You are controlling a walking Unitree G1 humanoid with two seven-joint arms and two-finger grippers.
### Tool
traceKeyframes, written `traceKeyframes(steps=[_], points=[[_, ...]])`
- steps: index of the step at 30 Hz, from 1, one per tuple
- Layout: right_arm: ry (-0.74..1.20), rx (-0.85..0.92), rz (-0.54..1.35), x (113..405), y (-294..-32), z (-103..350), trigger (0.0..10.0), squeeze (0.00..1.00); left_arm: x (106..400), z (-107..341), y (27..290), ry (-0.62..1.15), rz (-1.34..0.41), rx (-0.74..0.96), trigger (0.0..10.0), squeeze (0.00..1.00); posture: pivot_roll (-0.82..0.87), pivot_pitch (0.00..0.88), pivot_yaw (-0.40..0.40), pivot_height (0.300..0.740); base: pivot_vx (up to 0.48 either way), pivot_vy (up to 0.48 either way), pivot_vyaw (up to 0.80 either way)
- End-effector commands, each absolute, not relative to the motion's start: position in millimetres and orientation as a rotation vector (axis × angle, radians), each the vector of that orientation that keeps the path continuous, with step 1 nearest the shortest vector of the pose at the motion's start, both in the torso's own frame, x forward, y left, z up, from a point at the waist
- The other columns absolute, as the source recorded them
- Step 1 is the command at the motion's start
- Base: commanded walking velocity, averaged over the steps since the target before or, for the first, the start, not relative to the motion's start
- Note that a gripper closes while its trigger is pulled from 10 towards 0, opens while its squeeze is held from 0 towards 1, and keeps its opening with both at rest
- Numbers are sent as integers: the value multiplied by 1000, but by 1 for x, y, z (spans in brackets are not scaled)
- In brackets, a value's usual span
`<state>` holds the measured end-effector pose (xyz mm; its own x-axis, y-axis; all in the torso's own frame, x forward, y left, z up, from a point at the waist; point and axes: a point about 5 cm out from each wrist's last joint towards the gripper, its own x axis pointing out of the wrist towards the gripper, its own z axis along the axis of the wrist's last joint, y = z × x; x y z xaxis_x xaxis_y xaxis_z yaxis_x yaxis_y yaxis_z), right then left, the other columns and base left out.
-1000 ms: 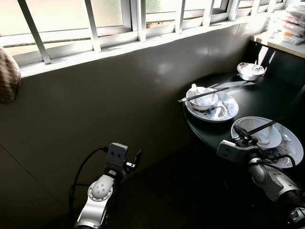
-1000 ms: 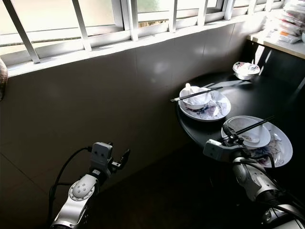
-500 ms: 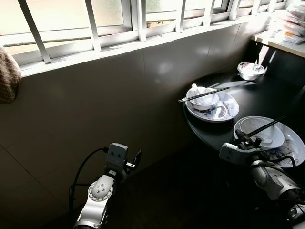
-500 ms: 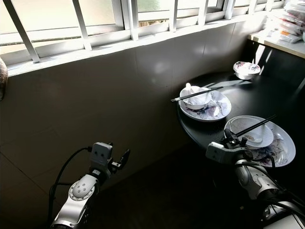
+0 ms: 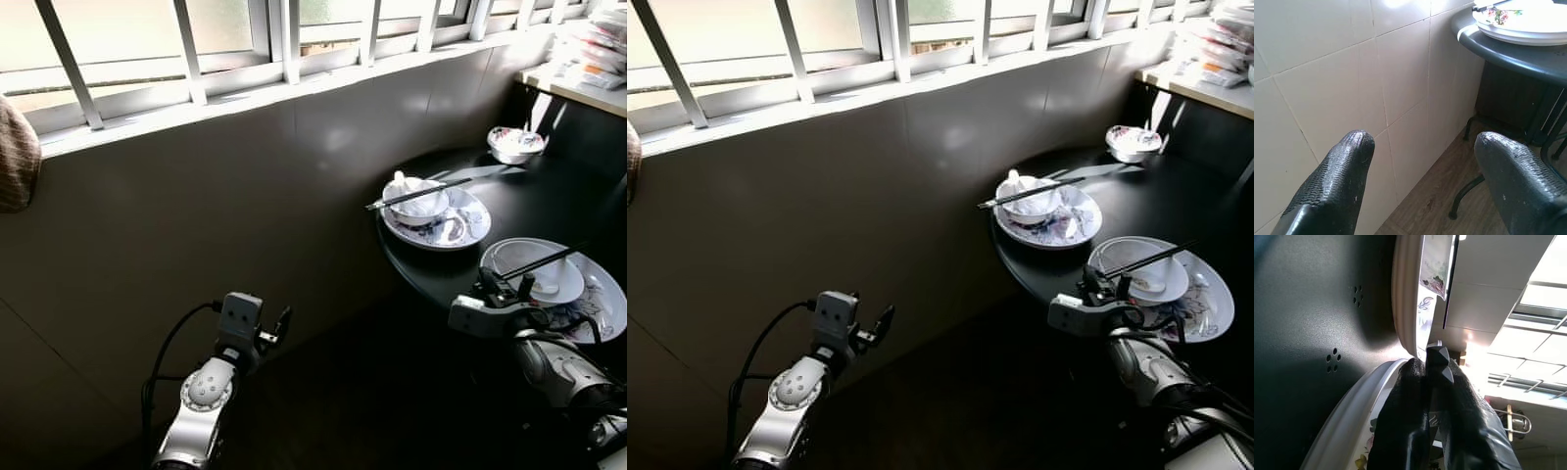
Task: Kitchen organization
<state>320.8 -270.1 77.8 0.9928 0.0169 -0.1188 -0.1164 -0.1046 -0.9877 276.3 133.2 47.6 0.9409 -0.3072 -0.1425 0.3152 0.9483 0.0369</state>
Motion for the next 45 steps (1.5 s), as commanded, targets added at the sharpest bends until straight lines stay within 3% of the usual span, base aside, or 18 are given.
traceKeyframes(steps=[1, 8, 15, 19, 24, 25, 27, 30, 32, 34, 35, 42, 43, 45], points=[[74, -1705, 113, 320, -271, 76, 0, 0, 277, 46, 134, 147, -311, 50, 10000, 0, 27, 0, 17, 740, 0, 0, 0], [-27, -1858, 45, 324, -269, 87, 0, 0, 277, 45, 133, 150, -310, 43, 10000, 0, 23, 0, 15, 740, 0, 0, 0], [-178, -1779, -51, 333, -259, 113, 0, 0, 277, 45, 133, 153, -312, 36, 10000, 0, 21, 0, 15, 740, 0, 0, 0], [-279, -1705, -64, 340, -240, 132, 0, 0, 277, 45, 133, 153, -310, 34, 10000, 0, 21, 0, 15, 740, 0, 0, 0], [-482, -1527, -13, 339, -195, 161, 0, 0, 277, 45, 134, 150, -305, 33, 10000, 0, 21, 0, 17, 740, 0, 0, 0], [-492, -1533, 0, 338, -190, 161, 431, 0, 277, 45, 135, 150, -303, 32, 10000, 0, 21, 0, 17, 740, 0, 0, 800], [-534, -1542, 39, 334, -176, 161, 0, 0, 277, 46, 135, 146, -300, 31, 10000, 0, 23, 0, 17, 740, 0, 0, 800], [-576, -1488, 127, 324, -151, 156, 3059, 0, 278, 47, 136, 135, -291, 35, 10000, 0, 23, 0, 17, 740, 0, 0, 800], [-560, -1431, 156, 321, -146, 153, 3608, 0, 278, 48, 137, 127, -287, 38, 10000, 0, 23, 0, 17, 740, 0, 0, 800], [-553, -1415, 165, 320, -145, 152, 3608, 0, 277, 48, 137, 123, -285, 39, 10000, 0, 23, 0, 17, 740, 0, 0, 800], [-518, -1323, 222, 314, -135, 145, 1529, 0, 277, 49, 137, 118, -282, 37, 10000, 0, 23, 0, 17, 740, 0, 0, 800], [-505, -1226, 357, 298, -108, 134, 1373, 0, 277, 50, 138, 113, -278, 37, 10000, 0, 30, 0, 18, 740, 0, 0, 800], [-507, -1210, 374, 296, -105, 134, 0, 0, 277, 50, 138, 113, -277, 38, 10000, 0, 31, 0, 18, 740, 0, 0, 800], [-513, -1190, 401, 292, -101, 133, 0, 0, 277, 50, 138, 111, -275, 38, 10000, 0, 29, 0, 19, 740, 0, 0, 800]])
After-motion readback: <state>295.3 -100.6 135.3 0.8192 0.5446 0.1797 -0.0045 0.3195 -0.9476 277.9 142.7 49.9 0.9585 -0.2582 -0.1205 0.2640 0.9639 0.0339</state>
